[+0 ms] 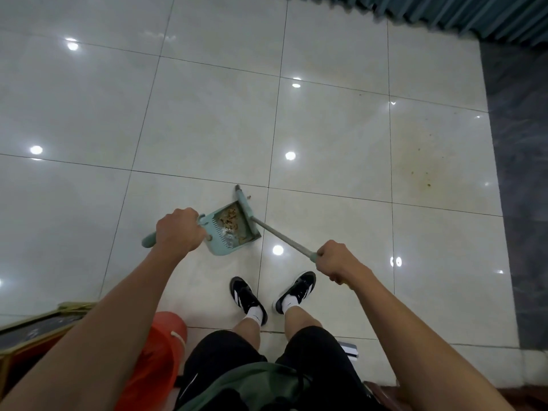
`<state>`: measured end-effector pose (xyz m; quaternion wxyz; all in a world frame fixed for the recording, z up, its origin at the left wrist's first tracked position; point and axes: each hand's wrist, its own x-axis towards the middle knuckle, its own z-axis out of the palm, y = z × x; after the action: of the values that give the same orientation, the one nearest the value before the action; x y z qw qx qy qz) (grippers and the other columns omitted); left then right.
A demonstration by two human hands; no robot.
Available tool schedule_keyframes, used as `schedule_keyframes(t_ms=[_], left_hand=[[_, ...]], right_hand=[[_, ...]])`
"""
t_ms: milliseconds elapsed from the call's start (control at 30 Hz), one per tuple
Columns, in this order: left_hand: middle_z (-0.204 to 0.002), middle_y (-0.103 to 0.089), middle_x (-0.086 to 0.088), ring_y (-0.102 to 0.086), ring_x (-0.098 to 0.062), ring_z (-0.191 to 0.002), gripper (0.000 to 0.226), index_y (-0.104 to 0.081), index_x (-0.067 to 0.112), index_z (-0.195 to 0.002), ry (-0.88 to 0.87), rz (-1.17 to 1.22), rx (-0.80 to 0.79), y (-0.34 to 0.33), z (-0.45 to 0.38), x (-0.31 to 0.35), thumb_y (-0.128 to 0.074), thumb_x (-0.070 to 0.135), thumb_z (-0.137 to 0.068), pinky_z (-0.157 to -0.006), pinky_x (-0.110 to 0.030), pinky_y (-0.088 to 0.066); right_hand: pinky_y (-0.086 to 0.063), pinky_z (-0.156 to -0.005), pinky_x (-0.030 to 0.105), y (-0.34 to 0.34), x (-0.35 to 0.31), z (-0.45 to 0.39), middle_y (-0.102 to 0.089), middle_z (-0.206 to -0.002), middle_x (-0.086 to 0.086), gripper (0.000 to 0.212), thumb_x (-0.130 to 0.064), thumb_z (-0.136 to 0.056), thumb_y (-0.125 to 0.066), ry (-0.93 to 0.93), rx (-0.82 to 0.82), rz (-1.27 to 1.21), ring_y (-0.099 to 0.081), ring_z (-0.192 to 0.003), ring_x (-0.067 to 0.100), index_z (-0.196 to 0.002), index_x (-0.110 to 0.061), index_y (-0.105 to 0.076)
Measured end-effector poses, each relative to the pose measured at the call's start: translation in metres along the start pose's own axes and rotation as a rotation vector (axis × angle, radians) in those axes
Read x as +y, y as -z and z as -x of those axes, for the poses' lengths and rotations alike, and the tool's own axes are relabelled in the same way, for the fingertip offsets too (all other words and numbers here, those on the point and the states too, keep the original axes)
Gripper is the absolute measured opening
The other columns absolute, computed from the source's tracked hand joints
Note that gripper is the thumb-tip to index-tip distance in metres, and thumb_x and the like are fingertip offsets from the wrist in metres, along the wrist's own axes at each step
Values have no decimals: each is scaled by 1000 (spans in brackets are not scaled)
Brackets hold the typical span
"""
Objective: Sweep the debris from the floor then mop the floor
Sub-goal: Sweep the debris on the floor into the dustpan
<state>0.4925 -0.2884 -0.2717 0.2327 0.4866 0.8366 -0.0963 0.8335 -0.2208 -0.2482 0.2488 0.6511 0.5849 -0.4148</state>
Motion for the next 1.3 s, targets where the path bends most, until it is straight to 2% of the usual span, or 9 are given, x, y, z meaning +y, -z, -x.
schedule_keyframes(t_ms=[100,233,367,467,700,900,1000,1133,1300], left_hand=[[-70,-58,-1,-58,-26,-67,14,-66,18,-86,32,13,13,5,-1,-14,-58,21,-75,-66,-32,-47],[-73,-58,-3,-57,-28,-71,15,-65,18,-87,73,20,24,13,-3,-29,-56,19,-76,-68,-32,-45],[-76,-62,-5,-60,-27,-72,12,-65,17,-90,79,19,40,16,-4,-37,-58,20,-81,-71,-34,-50],[-75,-61,-4,-60,-26,-70,11,-64,18,-88,84,25,41,16,-7,-38,-58,20,-80,-69,-33,-48],[-73,-60,-1,-60,-24,-69,6,-61,19,-84,100,41,21,13,-13,-36,-60,24,-81,-69,-33,-50],[-76,-62,-4,-62,-26,-72,6,-61,18,-81,94,53,13,18,-10,-43,-59,24,-81,-74,-37,-54],[-74,-62,-3,-62,-25,-70,7,-60,17,-81,90,45,3,20,-8,-46,-58,23,-83,-74,-38,-55],[-71,-60,-2,-59,-25,-66,8,-60,16,-78,116,67,13,21,0,-54,-57,21,-83,-69,-35,-52],[-76,-66,-4,-61,-25,-69,6,-63,15,-83,175,141,24,19,12,-63,-58,19,-83,-69,-35,-52]], right_hand=[[-40,-42,24,11,5,3,-59,-68,13,26,-13,-86,-51,-1,-1,-64,-48,-47,26,-102,-2,-69],[-43,-41,24,7,6,5,-65,-74,13,31,-9,-86,-50,47,41,4,-52,-46,22,-110,-12,-69],[-51,-55,30,3,-5,-4,-63,-84,4,39,-10,-80,-49,77,139,174,-60,-64,21,-113,-20,-68],[-43,-62,28,-2,-17,-19,-60,-99,3,41,-11,-83,-51,96,190,281,-56,-76,22,-121,-20,-61],[-43,-68,29,-25,-44,-46,-59,-106,7,36,-10,-86,-53,104,98,339,-52,-80,22,-121,-14,-58],[-52,-57,30,-25,-41,-32,-62,-89,6,41,-6,-81,-50,95,-23,230,-62,-71,24,-118,-13,-66],[-44,-42,24,-14,-33,-24,-63,-85,9,45,-6,-82,-48,92,-36,78,-54,-54,21,-121,-17,-67],[-40,-39,21,-3,-28,-17,-64,-88,10,50,-11,-85,-52,89,-6,22,-53,-51,22,-133,-23,-61],[-46,-42,25,5,-37,-11,-61,-82,2,44,-12,-87,-51,142,81,90,-62,-60,22,-128,-21,-64]])
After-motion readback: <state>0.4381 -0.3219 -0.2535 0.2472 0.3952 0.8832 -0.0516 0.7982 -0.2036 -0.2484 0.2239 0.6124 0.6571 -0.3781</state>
